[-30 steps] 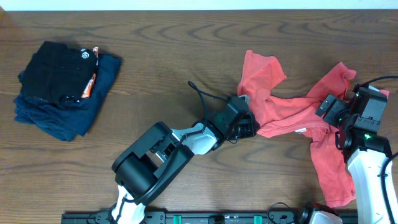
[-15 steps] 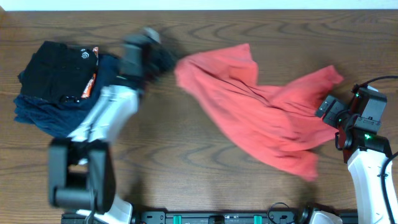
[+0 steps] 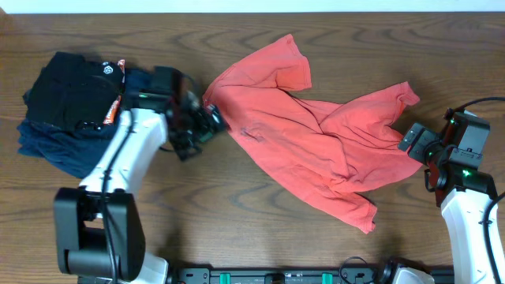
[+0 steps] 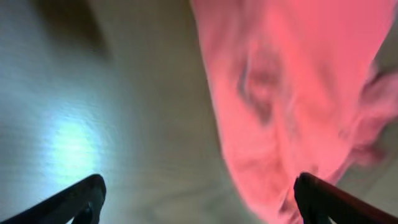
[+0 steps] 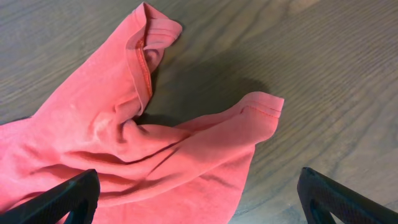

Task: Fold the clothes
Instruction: 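Pull the shirt leftward with the left gripper to spread it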

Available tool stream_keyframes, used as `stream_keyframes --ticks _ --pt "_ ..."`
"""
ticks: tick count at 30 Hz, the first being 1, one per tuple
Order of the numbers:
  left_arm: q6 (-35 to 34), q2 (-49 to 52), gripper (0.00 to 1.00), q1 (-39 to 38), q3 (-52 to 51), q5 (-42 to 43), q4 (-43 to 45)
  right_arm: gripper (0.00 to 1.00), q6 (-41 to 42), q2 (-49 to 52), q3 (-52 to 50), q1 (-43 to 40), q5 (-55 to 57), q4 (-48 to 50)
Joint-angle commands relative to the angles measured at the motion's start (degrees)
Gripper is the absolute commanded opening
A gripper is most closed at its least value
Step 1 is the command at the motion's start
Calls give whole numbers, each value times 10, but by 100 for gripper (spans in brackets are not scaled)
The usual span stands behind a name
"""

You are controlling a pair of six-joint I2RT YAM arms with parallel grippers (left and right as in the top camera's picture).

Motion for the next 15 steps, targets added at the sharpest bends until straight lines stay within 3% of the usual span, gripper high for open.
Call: stream_keyframes --ticks 1,10,15 --pt "30 -2 98 -55 -23 12 9 99 -8 1 8 -6 -6 0" --pt "-117 21 99 -203 -134 2 205 99 -8 2 8 -6 -6 -10" --pt "-127 45 100 -272 -152 -10 313 99 -8 2 8 -6 -6 -8"
